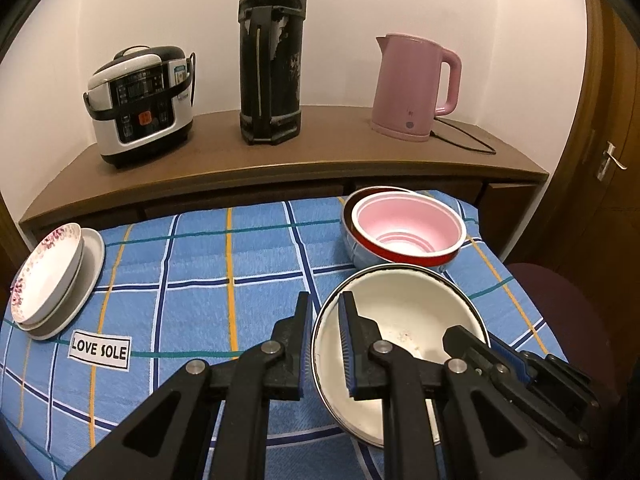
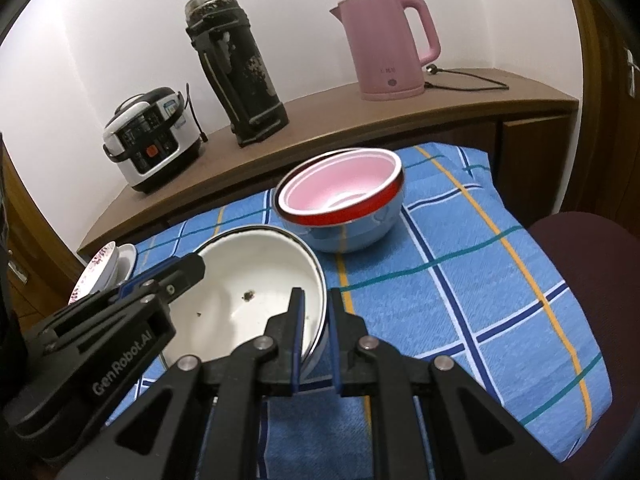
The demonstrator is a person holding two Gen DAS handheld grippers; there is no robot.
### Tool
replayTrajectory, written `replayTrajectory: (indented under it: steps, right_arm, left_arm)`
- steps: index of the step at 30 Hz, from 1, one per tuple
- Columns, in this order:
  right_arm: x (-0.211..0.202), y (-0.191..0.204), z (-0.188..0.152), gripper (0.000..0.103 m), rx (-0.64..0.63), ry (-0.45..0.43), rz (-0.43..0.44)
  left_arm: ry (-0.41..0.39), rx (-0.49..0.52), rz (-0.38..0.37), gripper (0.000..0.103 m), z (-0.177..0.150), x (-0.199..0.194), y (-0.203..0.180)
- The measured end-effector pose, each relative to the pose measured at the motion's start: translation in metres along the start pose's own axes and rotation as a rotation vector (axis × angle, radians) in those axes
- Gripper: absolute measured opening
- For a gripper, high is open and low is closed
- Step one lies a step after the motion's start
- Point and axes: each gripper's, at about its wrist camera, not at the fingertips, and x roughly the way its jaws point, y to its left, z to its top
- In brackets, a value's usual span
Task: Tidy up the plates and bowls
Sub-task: 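Lift the white enamel bowl off the cloth with both grippers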
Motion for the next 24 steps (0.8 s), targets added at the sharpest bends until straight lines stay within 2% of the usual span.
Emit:
replayTrajectory:
  steps: [24]
  right_arm:
    - [-0.02,0.014,0.022,0.011,-0.057,-0.062,-0.026]
  left_arm:
    - [-0.067,-0.009,-0.014,0.015,0.02,-0.017,0.0]
